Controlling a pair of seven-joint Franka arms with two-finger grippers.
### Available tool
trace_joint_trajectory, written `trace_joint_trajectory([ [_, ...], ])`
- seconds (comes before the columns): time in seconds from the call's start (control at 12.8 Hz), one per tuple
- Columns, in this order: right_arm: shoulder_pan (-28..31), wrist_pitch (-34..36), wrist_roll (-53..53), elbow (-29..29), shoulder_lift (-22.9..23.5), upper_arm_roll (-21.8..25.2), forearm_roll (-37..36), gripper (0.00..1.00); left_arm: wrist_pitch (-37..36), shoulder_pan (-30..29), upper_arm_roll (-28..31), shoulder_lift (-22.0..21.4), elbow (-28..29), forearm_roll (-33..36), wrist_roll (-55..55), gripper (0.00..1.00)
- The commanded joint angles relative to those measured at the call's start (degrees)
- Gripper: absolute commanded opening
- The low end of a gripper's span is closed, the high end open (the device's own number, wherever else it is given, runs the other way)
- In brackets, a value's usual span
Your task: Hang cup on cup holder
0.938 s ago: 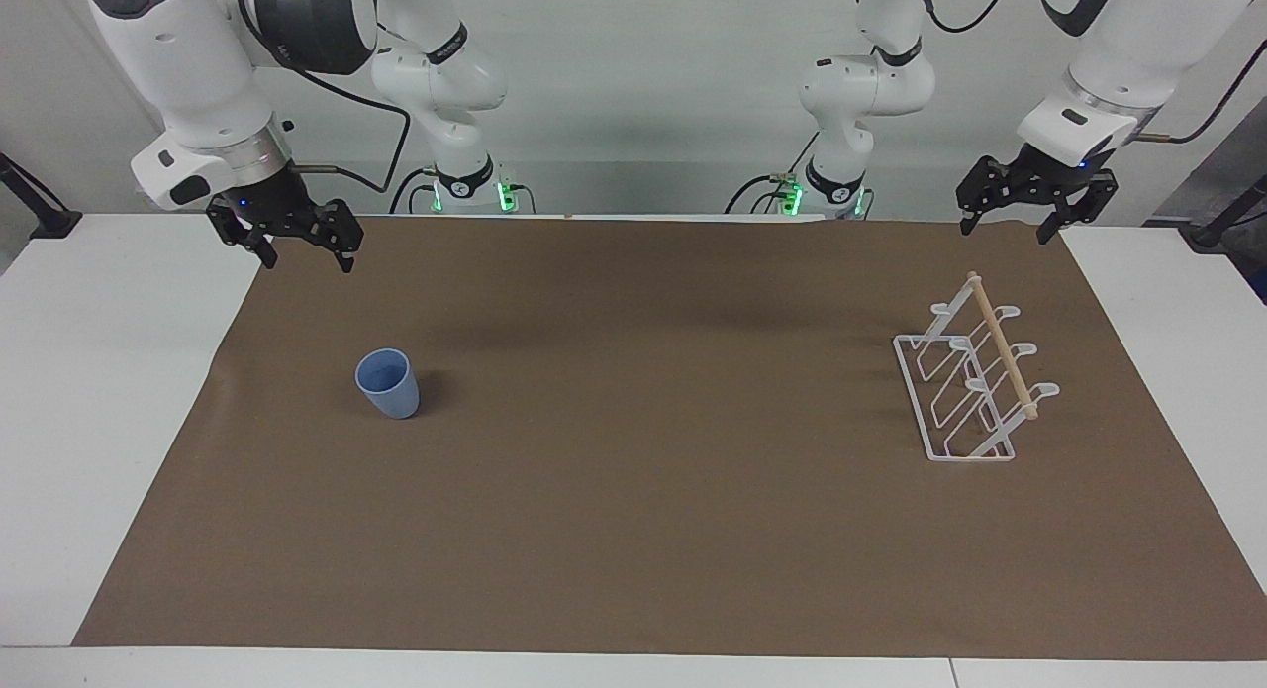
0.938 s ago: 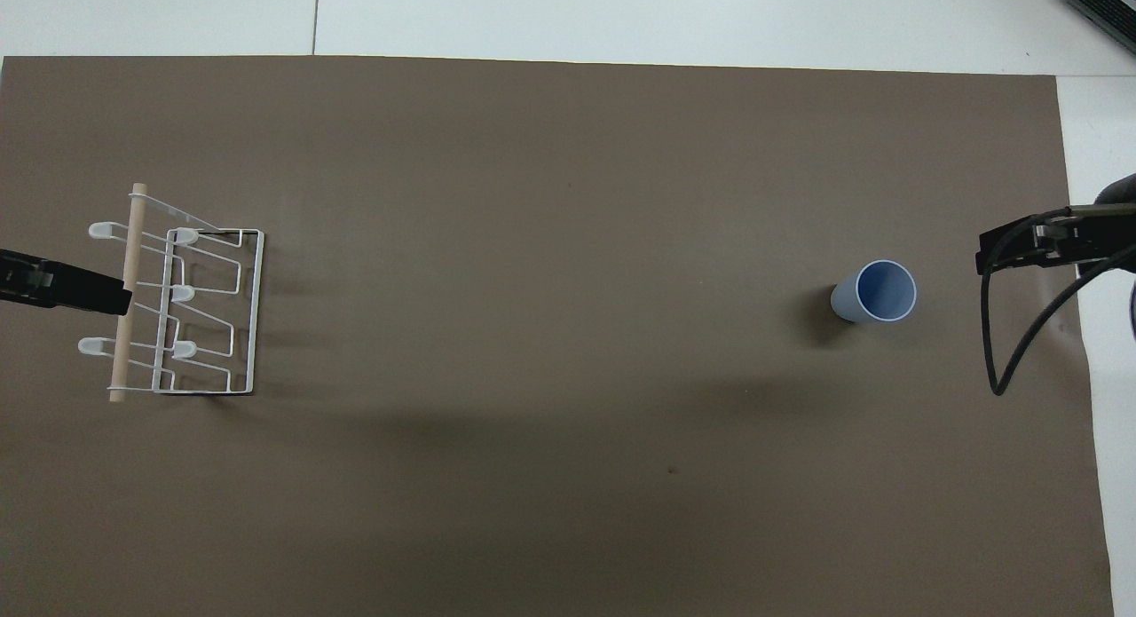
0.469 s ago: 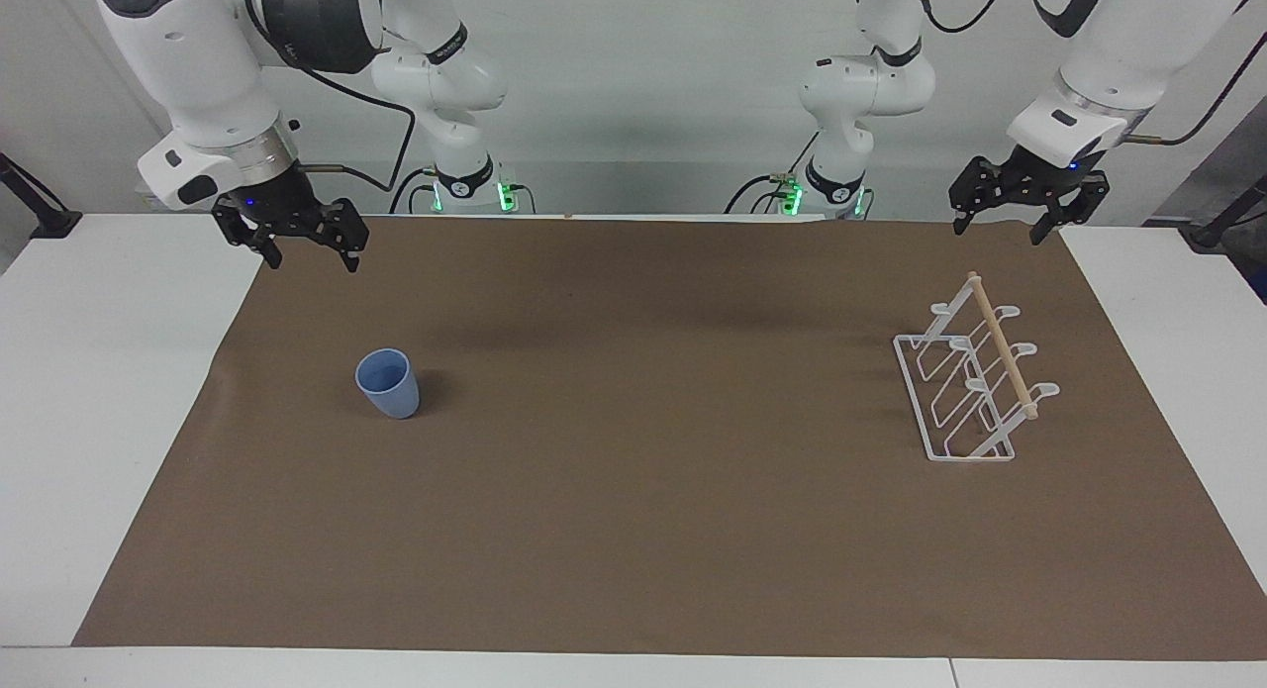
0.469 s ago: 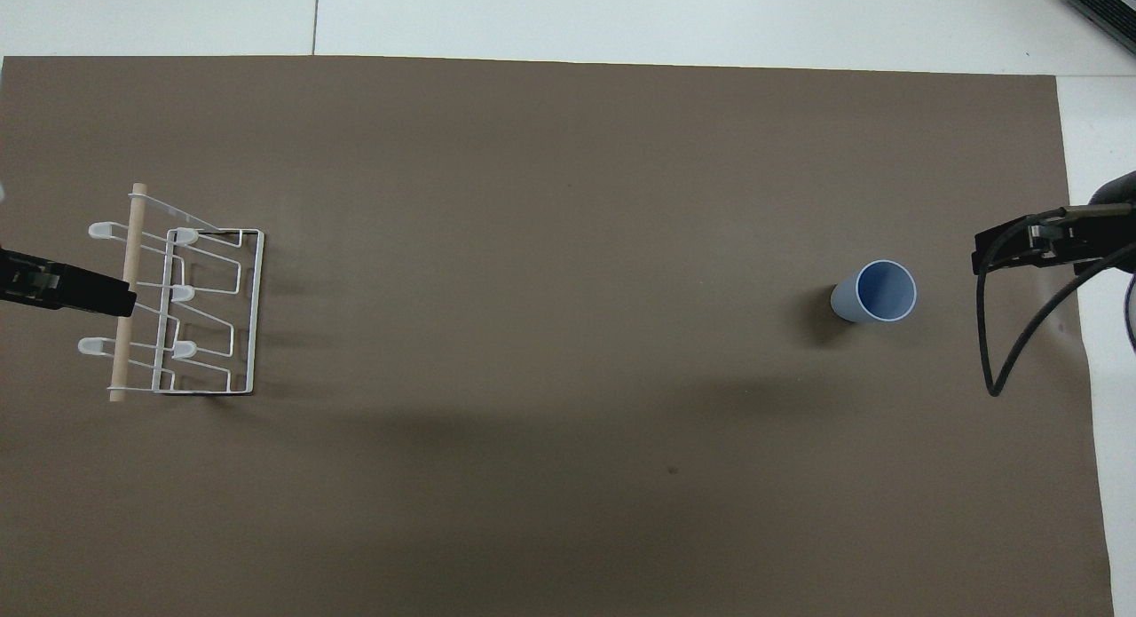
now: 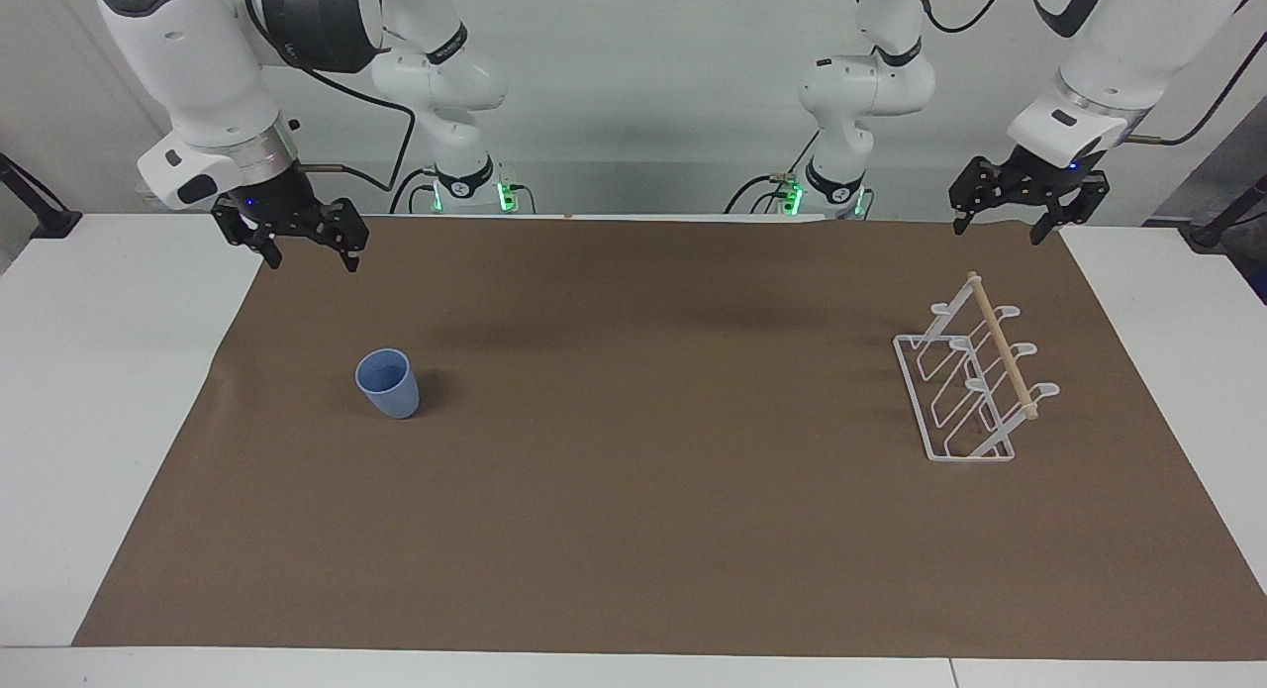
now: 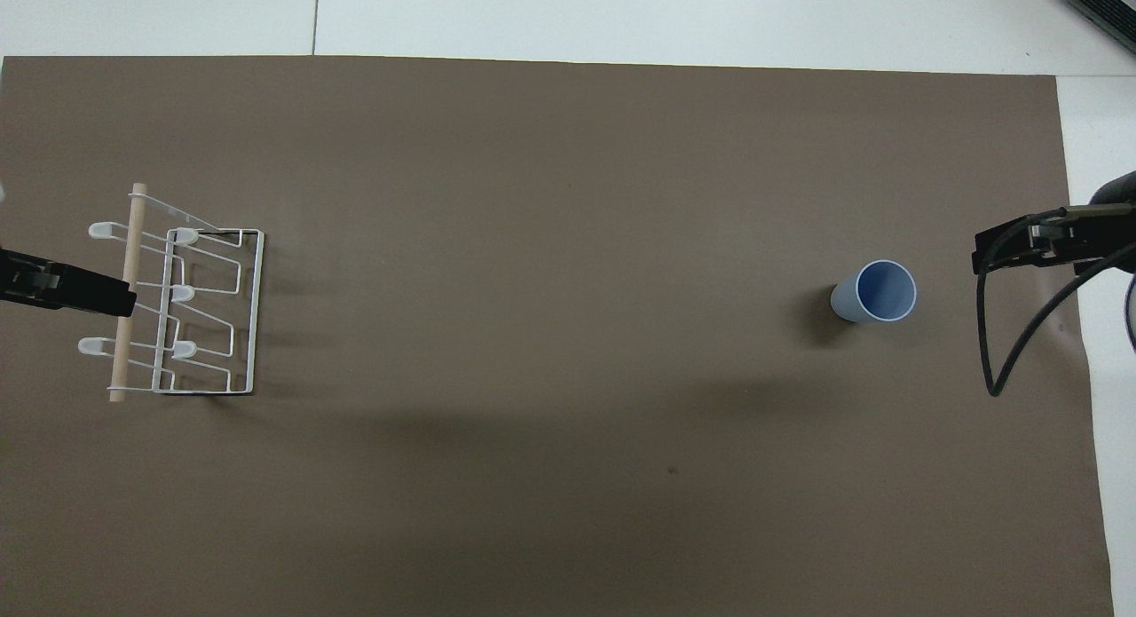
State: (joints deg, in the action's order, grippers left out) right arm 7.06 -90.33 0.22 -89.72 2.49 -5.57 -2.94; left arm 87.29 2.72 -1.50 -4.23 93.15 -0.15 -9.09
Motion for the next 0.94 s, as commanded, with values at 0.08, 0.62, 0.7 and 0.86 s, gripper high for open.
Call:
trace_joint_trajectory([
  [0.08, 0.1, -1.1, 0.7, -1.2, -1.2, -0.1, 1.3, 1.00, 0.2, 0.6, 0.4, -1.4, 1.2, 0.3, -0.2, 1.00],
  [0.62, -0.1, -4.8, 0.8, -2.4, -1.3, -0.2, 1.3, 1.00, 2.4, 0.6, 0.4, -1.3, 1.1, 0.3, 0.0, 1.00],
  [0.7, -0.1, -6.6, 0.8, -3.4, -1.4, -0.5, 1.3, 1.00, 3.0, 0.6, 0.3, -1.2, 1.1, 0.3, 0.0, 1.00],
  [0.86, -0.1, -10.7, 0.8, -7.1, -2.3, -1.0, 1.3, 1.00, 3.2, 0.6, 0.3, -1.2, 1.1, 0.3, 0.0, 1.00],
])
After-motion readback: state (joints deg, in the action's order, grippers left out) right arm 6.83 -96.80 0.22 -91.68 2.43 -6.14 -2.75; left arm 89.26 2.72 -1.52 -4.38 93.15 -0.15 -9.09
